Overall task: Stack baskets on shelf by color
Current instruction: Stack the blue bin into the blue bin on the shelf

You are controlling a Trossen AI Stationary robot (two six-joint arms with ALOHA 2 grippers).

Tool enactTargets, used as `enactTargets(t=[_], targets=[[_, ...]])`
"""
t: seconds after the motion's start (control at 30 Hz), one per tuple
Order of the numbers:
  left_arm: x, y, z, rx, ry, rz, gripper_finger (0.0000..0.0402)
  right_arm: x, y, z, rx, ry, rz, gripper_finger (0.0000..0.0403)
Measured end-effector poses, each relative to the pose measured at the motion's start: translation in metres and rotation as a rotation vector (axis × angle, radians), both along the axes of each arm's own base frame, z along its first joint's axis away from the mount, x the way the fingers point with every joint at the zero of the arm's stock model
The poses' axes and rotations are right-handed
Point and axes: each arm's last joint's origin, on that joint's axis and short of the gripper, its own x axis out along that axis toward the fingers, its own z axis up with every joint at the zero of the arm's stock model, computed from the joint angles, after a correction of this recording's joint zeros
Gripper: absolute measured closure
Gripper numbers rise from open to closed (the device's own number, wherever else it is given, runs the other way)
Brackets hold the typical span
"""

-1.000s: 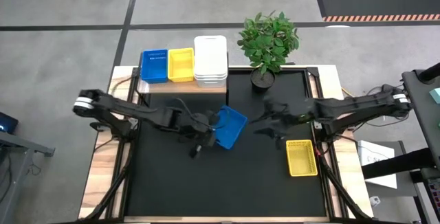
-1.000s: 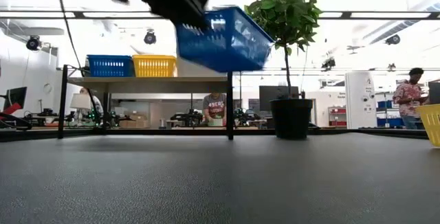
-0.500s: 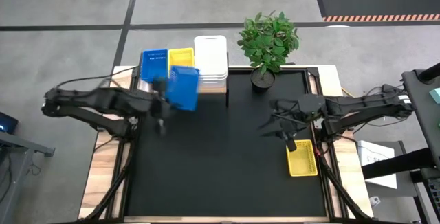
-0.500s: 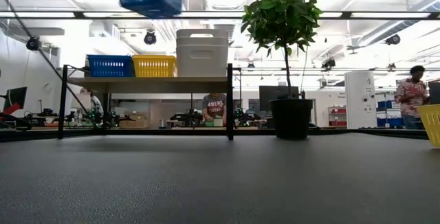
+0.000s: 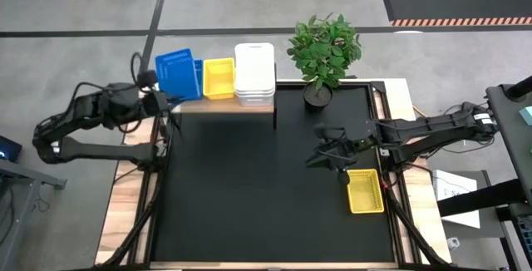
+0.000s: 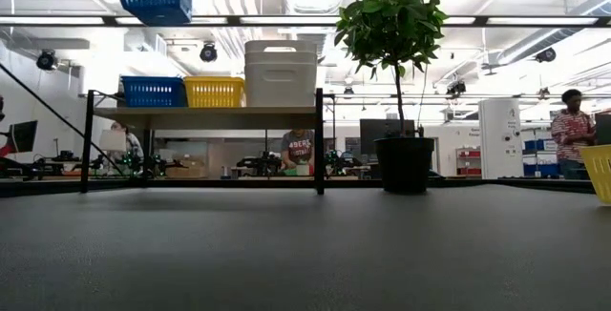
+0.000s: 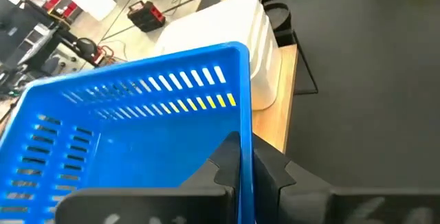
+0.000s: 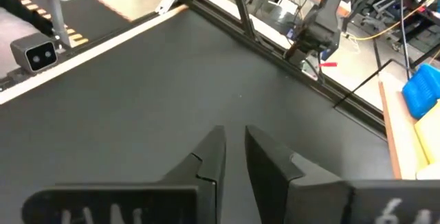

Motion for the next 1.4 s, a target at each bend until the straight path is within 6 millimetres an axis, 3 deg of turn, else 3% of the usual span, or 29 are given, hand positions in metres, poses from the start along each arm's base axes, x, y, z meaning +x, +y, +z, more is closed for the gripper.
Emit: enactTargets(t=[0.33,0.53,0.7,1.13,1.4], targets=[[0.021,0.038,0.020,-0.103,0.052,0.036,0.0401,0.004,0.000,-0.005,-0.003,0.022,-0.001,0.0360],[0.039,0.071,0.005,-0.174,0.186,0.133,0.0401,0.003,0.000,-0.007,-0.005,0.047,-0.001,0.0360],[0.040,0.088,-0.004,-0.205,0.285,0.177,0.0401,0.002,0.000,-0.008,-0.005,0.053,0.000,0.0359],[0.022,0.101,-0.014,-0.202,0.428,0.154,0.0401,0.001,0.000,-0.013,0.006,0.081,-0.007,0.0359],[0.023,0.103,-0.016,-0.222,0.418,0.105,0.0401,0.001,0.000,-0.013,0.024,0.088,-0.016,0.0359]])
